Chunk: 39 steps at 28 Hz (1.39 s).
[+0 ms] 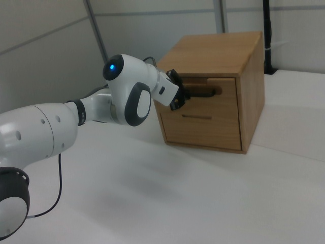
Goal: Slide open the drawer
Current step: 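Close the gripper around the black drawer handle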
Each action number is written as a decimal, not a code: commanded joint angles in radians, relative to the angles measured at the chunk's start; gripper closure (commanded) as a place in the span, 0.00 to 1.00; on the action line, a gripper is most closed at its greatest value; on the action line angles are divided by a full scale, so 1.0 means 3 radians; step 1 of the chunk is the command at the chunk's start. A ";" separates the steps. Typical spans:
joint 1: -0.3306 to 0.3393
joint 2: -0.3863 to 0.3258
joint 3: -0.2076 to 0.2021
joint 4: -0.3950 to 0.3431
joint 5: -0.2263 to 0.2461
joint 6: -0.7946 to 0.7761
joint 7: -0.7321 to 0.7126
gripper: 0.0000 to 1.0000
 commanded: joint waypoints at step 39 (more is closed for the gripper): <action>0.0006 -0.0502 -0.0096 0.0004 -0.0054 -0.1524 -0.0018 1.00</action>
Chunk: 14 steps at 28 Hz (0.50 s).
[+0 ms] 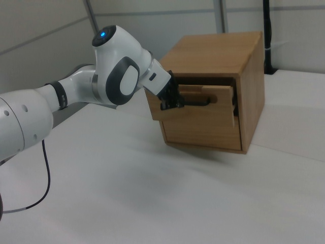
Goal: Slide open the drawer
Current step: 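Close the gripper around the black drawer handle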
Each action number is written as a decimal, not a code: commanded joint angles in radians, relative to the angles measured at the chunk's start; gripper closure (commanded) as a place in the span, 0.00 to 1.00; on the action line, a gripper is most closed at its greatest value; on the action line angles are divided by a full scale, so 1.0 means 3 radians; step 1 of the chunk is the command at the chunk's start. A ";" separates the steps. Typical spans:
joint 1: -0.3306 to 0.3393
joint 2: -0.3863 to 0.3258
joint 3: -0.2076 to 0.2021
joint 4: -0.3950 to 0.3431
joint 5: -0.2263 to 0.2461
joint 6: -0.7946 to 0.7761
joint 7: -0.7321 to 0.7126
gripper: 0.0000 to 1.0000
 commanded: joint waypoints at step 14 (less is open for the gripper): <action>0.0013 -0.0015 -0.0021 -0.0018 -0.0072 0.0025 -0.0009 0.07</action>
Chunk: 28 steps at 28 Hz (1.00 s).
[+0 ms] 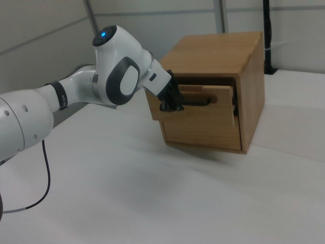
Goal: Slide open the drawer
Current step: 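Close the gripper around the black drawer handle, then pull the handle outward, sliding the upper drawer out of the cabinet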
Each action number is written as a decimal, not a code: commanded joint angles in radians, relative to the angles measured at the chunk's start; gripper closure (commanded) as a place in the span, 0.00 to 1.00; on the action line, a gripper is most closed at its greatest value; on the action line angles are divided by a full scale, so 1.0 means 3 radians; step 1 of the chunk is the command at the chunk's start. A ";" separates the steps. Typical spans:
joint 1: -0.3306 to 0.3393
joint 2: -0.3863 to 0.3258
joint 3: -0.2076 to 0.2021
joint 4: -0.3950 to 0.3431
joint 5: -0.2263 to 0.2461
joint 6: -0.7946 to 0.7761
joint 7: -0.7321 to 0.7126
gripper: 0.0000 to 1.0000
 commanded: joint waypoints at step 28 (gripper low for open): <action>0.0029 0.0157 -0.0010 -0.0011 -0.0404 0.0136 -0.0004 1.00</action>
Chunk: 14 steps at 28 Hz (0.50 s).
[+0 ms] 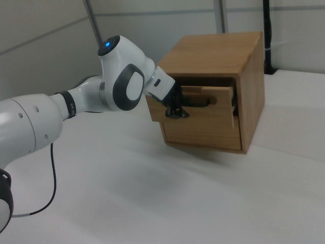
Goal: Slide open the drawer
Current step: 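Pull the handle outward, sliding the upper drawer out of the cabinet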
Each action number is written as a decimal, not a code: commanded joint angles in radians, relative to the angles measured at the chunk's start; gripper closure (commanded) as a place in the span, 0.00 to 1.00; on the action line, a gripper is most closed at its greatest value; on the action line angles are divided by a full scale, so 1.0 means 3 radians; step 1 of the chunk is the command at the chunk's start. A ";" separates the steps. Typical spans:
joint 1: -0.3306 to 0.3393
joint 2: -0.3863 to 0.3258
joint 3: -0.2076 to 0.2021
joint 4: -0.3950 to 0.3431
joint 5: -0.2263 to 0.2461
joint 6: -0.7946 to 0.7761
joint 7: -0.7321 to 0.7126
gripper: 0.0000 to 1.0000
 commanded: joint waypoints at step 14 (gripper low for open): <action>0.0014 -0.0158 -0.0035 -0.0041 -0.0036 -0.0018 -0.0013 1.00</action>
